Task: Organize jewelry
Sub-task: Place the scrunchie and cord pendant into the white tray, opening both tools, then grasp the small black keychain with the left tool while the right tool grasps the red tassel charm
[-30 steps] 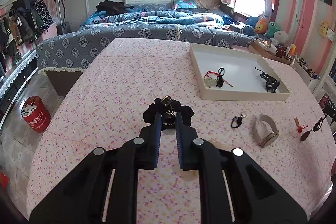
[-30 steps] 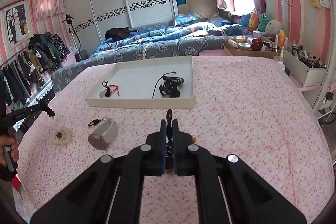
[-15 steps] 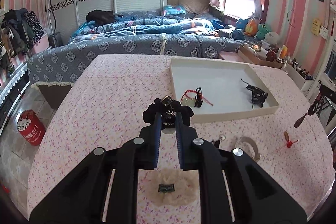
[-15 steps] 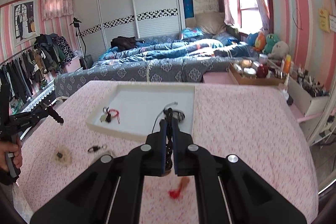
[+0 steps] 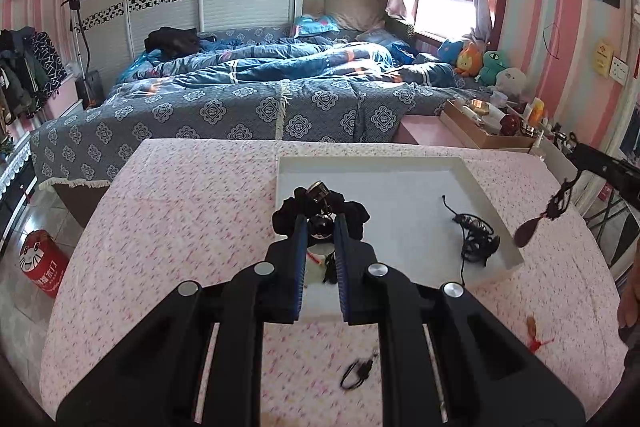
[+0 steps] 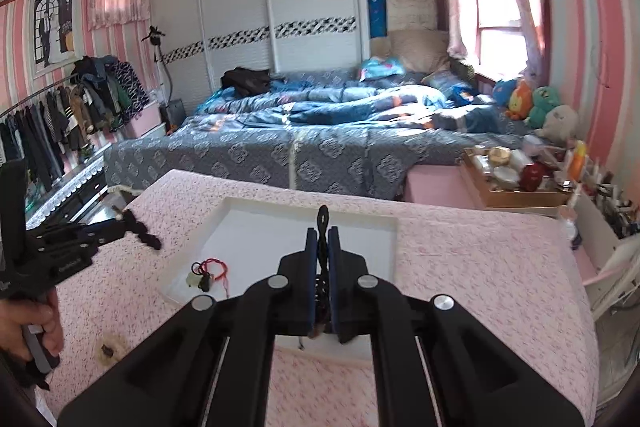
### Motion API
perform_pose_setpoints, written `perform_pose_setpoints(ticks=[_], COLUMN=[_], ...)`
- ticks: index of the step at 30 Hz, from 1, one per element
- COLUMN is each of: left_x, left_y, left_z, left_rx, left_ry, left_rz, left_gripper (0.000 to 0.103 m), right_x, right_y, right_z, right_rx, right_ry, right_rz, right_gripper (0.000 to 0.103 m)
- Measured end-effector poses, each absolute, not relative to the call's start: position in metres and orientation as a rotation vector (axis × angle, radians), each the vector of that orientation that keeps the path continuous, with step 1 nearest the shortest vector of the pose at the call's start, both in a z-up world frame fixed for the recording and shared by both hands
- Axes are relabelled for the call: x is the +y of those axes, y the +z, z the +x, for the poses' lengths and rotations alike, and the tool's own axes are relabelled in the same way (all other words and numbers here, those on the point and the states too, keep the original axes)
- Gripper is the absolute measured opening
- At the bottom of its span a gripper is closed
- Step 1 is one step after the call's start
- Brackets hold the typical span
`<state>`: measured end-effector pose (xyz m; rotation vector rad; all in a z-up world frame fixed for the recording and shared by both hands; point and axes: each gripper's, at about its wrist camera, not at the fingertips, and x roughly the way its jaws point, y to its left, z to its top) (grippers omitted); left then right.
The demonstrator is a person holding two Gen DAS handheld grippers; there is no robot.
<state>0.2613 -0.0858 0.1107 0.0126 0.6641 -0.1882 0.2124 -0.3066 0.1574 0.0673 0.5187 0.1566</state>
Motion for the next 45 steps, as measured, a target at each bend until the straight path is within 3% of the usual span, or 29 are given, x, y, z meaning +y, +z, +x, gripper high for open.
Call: perform_pose_setpoints(ticks=[16,17,18,19,20,21,22,30,45], left_x=[-0.131,-0.132,-0.133,-0.133,-0.13,-0.127,-0.123,-0.081,-0.087], left_y=[0.013,0.008,0.004,0.002,0.004,0.009,0.018,0.039,-0.01], left_z=[0.323,0.324,0.327,0.327,0.324,0.32,0.314,0.265,0.2], left_rx=[0.848,0.859,0.873,0.879,0.858,0.824,0.786,0.748,0.841], left_ry=[-0.166,-0.159,-0.15,-0.141,-0.136,-0.128,-0.124,-0.093,-0.146], left_rz=[0.026,0.033,0.04,0.045,0.042,0.038,0.033,0.147,0.218], left_gripper=[0.012,0.02,0.034,0.065,0.083,0.086,0.088,0.088,0.087], right_x=[-0.255,-0.256,-0.257,-0.258,-0.26,-0.263,-0.267,-0.313,-0.354], right_y=[0.038,0.034,0.03,0.03,0.032,0.036,0.043,0.072,0.005], right_z=[0.281,0.281,0.282,0.28,0.277,0.273,0.268,0.211,0.135], right_rx=[0.779,0.786,0.801,0.8,0.787,0.766,0.736,0.676,0.81], right_ry=[0.192,0.184,0.17,0.162,0.155,0.149,0.142,0.073,0.058], right_rz=[0.006,0.001,0.0,0.002,0.008,0.015,0.016,-0.022,0.079], right_gripper=[0.006,0.007,0.017,0.046,0.062,0.074,0.074,0.074,0.073])
